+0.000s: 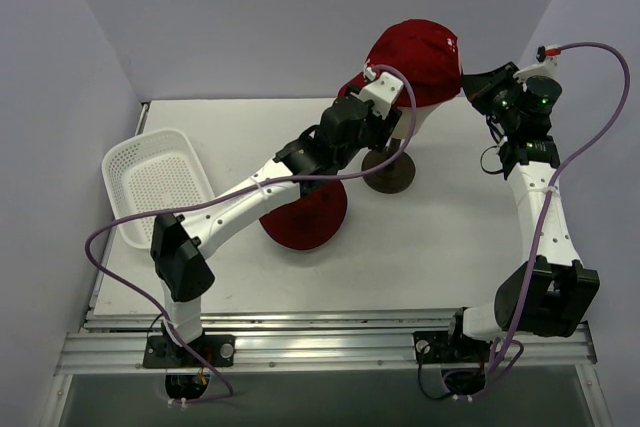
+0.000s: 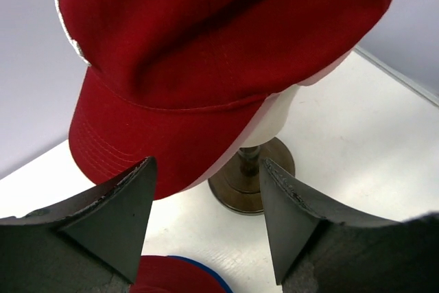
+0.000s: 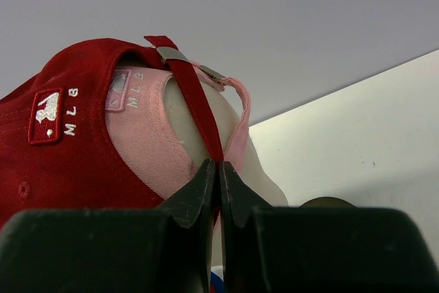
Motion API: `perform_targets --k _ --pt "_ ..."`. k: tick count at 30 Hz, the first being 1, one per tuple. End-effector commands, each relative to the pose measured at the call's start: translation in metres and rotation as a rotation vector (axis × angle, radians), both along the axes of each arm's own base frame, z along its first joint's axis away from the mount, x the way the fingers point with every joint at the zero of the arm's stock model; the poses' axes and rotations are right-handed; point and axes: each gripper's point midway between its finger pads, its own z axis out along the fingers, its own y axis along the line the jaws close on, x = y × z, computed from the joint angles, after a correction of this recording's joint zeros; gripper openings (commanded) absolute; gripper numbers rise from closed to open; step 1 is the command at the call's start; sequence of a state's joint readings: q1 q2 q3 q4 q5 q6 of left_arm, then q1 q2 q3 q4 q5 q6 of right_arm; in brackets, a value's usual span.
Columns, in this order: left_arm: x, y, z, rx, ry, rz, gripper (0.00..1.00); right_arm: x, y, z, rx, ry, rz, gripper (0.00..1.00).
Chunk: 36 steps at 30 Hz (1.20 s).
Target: Stack the hats
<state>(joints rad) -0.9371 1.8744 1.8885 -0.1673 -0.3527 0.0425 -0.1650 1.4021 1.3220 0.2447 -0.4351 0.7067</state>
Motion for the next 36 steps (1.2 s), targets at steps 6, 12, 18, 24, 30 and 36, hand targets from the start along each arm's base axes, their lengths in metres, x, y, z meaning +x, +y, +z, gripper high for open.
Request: perform_targets --k 6,12,18,24,30,36 --pt "0.006 0.017 0.03 0.017 -0.126 0.056 0.72 -0.013 0.013 -0.016 -0.003 0.075 0.079 0.0" --pt "0.016 0.011 0.031 0.005 -0.181 0.083 0.73 -0.014 0.014 -0.015 -0.005 0.072 0.082 0.0" --pt "0.022 0.004 0.028 0.016 -0.236 0.116 0.72 -0.014 0.013 -0.017 -0.006 0.073 0.082 0.0" --pt "0.024 -0.012 0.008 0.065 -0.242 0.095 0.71 -0.014 0.015 -0.016 -0.002 0.069 0.088 0.0" --pt "0.023 -0.019 0.0 0.086 -0.265 0.105 0.61 -0.014 0.015 -0.018 -0.001 0.068 0.092 0.0" --pt "0.021 -0.022 -0.002 0.084 -0.281 0.112 0.34 -0.015 0.015 -0.02 0.002 0.071 0.093 0.0"
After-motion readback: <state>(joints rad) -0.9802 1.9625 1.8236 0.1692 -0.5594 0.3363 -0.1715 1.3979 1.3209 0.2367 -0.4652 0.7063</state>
